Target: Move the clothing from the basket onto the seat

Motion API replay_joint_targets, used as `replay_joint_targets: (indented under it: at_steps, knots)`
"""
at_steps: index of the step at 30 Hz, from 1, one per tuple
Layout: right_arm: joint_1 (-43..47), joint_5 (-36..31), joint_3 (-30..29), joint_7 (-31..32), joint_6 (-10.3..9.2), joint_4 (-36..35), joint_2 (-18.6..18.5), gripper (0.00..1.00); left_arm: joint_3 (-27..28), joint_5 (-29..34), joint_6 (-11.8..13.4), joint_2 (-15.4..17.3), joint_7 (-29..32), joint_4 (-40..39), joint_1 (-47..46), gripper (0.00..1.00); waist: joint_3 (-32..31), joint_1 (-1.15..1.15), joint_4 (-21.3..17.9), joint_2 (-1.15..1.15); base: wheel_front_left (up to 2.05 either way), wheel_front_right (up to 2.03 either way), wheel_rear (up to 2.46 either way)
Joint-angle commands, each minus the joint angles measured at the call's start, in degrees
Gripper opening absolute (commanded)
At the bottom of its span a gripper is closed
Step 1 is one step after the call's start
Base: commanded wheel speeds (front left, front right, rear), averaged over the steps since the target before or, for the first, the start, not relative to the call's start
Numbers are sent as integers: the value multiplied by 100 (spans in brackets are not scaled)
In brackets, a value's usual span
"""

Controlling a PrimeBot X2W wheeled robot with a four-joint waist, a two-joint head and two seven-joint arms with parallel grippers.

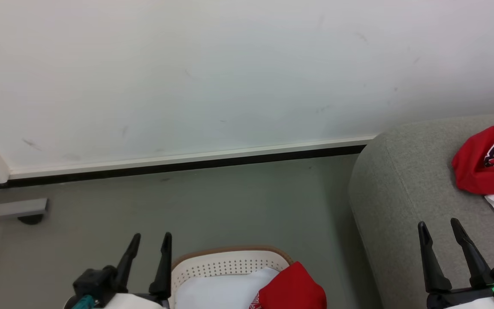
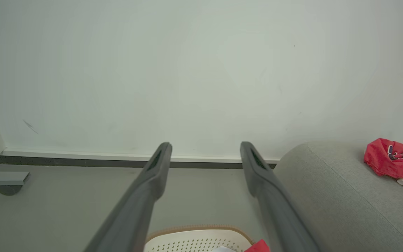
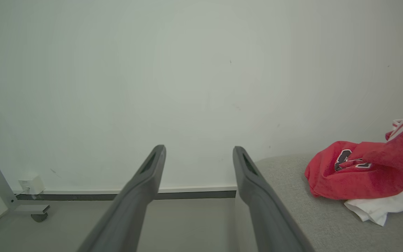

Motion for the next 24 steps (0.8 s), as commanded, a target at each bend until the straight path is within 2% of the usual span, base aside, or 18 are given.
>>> replay_joint_targets:
  at_steps: [1,8,14,24]
  knots:
    - [-44,24,-20,-17,-13,47,-37,100,-21,-12,-7,18,-4,37,-67,100,57,0,-70,0,0,0,0]
    - [-303,134,-241,-17,-13,11,-66,100,-421,25,-36,18,-4,634,-424,100,398,0,-374,0,0,0,0]
    - [-583,291,-432,-17,-13,-68,-116,100,-822,-9,-44,56,-4,1524,-954,100,808,0,-622,0,0,0,0]
    - [-1094,635,-919,-17,-13,-379,55,100,-1816,-736,-47,240,314,3072,-2034,100,1700,0,-1004,0,0,0,0]
